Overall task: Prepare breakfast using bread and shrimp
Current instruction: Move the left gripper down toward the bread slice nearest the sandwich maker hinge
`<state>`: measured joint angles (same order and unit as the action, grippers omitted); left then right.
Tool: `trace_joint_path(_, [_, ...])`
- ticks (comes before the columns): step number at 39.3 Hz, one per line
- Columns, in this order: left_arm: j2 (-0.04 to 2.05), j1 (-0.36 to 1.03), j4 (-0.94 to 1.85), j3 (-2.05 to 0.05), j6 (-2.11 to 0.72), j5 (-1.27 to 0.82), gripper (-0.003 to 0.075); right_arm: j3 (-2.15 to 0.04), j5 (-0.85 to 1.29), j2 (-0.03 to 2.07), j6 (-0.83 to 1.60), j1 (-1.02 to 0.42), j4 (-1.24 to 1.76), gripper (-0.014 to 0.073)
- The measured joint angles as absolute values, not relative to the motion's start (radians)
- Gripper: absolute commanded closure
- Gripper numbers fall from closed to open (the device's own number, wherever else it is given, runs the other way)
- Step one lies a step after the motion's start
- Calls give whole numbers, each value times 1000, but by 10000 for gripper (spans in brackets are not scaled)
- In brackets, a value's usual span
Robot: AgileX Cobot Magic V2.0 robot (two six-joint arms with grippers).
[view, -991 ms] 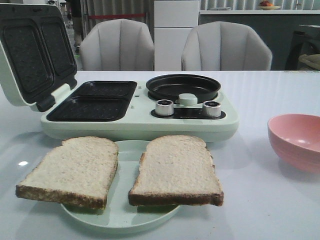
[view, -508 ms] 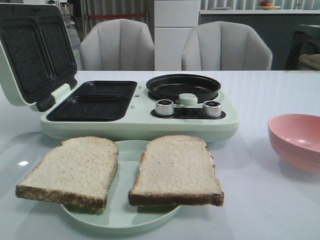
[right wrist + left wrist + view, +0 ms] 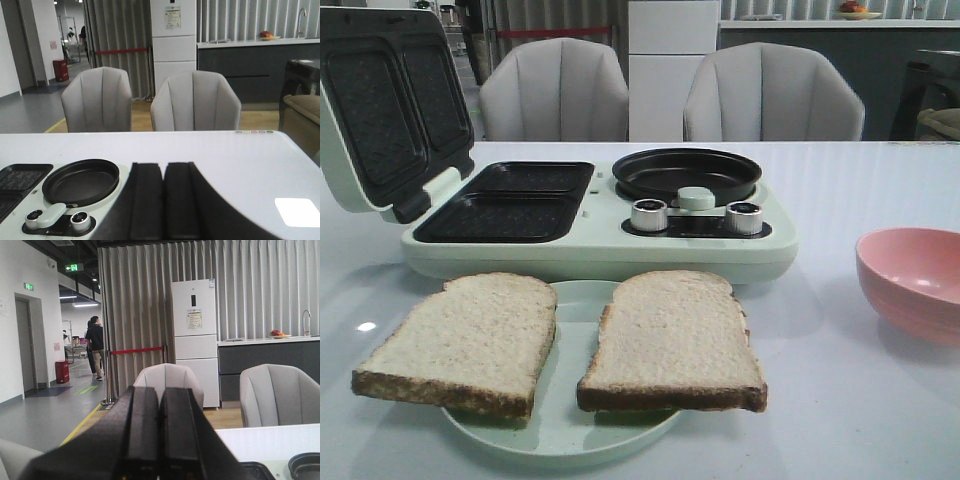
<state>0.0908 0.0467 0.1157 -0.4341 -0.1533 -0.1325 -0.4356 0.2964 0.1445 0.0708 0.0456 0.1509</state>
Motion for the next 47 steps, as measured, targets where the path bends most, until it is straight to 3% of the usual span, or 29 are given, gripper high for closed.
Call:
trace_joint_path(7, [316,47,116,-624,-153,-347,619,-535,412,398,71,46,151,551])
trace_joint_path(21, [654,47,135,-632,-153,-535,619,-535,566,780,71,46,151,550])
trace_joint_path(25, [715,47,149,-632,-153,-549,612,-535,568,802,71,46,151,489])
trace_joint_path(27, [732,47,154,-632,-153,-556,561,-535,568,803,71,46,151,387])
trace_joint_path(30, [749,47,161,-632,-153,-559,349,-535,568,803,71,46,151,184])
trace_joint_path(32, [749,47,163,-632,-153,-559,200,-535,568,803,71,46,151,110])
trace_joint_path(34, [749,47,163,-632,-153,-559,129,-535,568,803,71,46,151,97])
trace_joint_path(47, [749,47,166,-632,-198,-565,139,-535,568,803,71,46,151,97])
